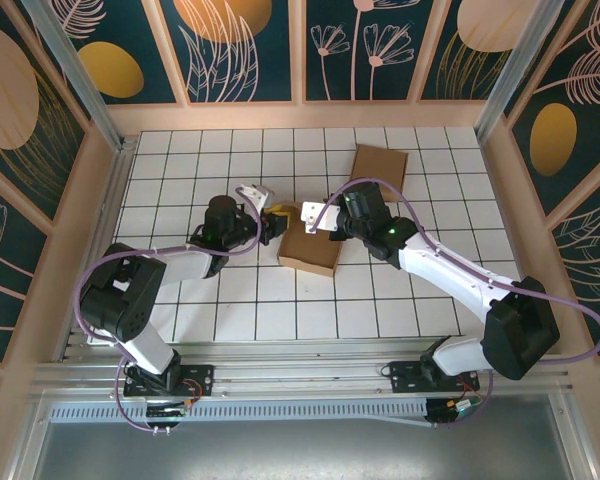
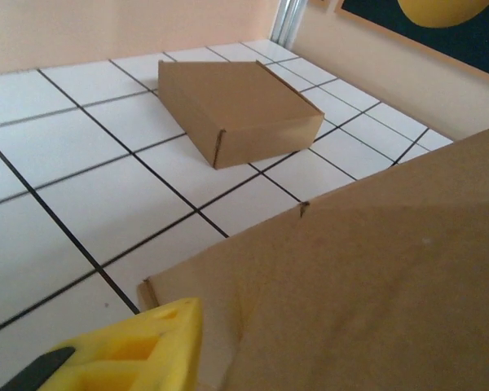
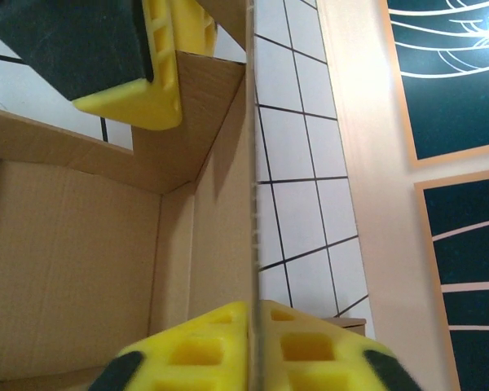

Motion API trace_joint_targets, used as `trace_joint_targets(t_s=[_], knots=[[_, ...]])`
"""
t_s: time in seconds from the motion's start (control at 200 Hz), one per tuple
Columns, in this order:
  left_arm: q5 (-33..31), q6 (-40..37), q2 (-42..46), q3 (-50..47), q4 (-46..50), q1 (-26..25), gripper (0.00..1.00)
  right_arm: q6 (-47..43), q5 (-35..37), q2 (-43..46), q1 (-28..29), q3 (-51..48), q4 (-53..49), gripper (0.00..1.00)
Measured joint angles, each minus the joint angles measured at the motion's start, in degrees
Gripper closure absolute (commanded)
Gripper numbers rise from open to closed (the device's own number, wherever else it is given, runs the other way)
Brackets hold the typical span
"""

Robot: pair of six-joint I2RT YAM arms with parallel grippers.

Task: Fold the paper box

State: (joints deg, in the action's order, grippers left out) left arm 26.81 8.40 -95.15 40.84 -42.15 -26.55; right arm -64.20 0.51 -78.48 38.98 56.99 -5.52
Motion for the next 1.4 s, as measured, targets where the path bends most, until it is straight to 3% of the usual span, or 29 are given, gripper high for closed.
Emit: trace_joint_targets(t_s=[0.145,0.345,0.435,0.636,0.871,1.041,1.231,1.331,1.401], knots=[[-0.66,1.07,-0.07,1.18,2.56,-0.28,0.84,1.33,0.11,0.07,0.15,-1.27,1.79,0.53],[-3.39,1.31,-0.07,4.09,6.64,-0.37,0.87,8.26,-0.98,3.23,0.04,-4.02,5.92,0.24],[-4.02,1.29,-0.07,4.46,7.91,-0.63,0.88,13.79,-1.31,6.56,-0.13,-5.33,7.78,0.01],[-5.51,1.29,-0.04,5.35,9.68,-1.29,0.89,35.36,-1.44,18.36,-2.19,-10.45,10.08,0.01],[-6.64,1.38,-0.04,6.14,11.13,-1.55,0.90,58.88,-4.74,24.59,-5.73,-14.47,5.20,0.12],[-8.41,2.43,0.02,6.75,12.37,-2.36,0.90,64.59,-6.78,26.80,-2.03,-17.18,0.37,0.10],[-9.64,3.08,0.13,6.75,12.59,-3.80,0.90,66.75,-2.29,26.67,-1.79,-19.54,-0.76,0.08],[-9.99,3.28,0.13,6.91,12.85,-3.98,0.90,66.97,0.35,24.76,-2.05,-19.78,-0.66,0.19],[-10.38,3.28,0.13,7.08,13.07,-4.02,0.90,67.34,1.20,22.97,-2.40,-19.78,-0.44,0.35]])
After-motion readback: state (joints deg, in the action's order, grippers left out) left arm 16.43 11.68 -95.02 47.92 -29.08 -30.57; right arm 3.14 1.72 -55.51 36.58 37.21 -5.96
